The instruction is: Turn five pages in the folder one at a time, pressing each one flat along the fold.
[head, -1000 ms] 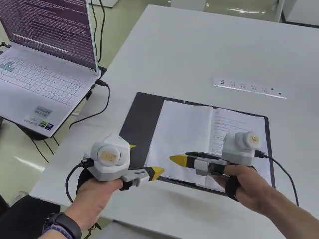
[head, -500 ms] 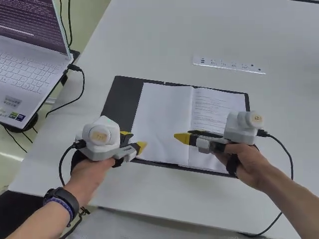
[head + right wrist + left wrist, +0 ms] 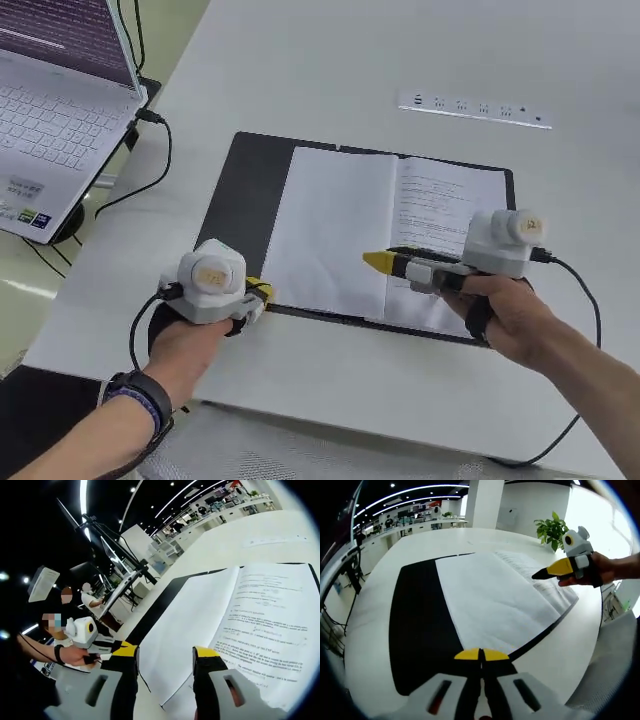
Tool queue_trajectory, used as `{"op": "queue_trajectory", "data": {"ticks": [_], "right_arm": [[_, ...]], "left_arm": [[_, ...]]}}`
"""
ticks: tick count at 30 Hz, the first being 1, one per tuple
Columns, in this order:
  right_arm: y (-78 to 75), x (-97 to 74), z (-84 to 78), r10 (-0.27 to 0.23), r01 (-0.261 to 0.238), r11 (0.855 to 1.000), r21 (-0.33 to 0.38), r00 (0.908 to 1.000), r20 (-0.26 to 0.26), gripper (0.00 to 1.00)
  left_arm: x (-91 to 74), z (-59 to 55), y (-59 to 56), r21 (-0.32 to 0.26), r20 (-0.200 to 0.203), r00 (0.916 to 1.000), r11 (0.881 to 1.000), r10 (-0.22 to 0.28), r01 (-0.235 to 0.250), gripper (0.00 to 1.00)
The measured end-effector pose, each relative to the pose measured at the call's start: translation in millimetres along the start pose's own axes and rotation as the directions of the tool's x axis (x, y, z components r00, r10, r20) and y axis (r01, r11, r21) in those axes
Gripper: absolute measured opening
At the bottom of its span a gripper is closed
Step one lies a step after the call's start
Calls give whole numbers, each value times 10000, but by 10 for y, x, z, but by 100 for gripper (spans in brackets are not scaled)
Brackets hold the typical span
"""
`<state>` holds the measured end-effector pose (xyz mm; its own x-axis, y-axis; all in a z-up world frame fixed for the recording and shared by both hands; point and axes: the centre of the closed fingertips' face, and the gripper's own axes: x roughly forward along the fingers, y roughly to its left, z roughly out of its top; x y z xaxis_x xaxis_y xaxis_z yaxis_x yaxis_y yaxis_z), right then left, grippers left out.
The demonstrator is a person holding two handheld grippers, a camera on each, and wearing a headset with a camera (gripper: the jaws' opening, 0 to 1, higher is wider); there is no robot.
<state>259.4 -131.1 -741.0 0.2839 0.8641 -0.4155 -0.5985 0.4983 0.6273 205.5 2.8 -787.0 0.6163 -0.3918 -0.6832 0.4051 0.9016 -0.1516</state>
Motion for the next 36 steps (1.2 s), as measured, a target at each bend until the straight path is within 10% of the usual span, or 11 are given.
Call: {"op": "queue_trajectory", "data": {"ticks": [16,36], "right_arm": [[-55,109,145,-72,73,9929,-1188,10000,11,20],[-517,229,422,-856,904,9952,-372,9897,1151,1]], "left_arm": [[-20,1,13,25,-66,10000,10000,58,-57,0],[8,-16,28,-126,-117,9999,9999,-67,66,0]]}}
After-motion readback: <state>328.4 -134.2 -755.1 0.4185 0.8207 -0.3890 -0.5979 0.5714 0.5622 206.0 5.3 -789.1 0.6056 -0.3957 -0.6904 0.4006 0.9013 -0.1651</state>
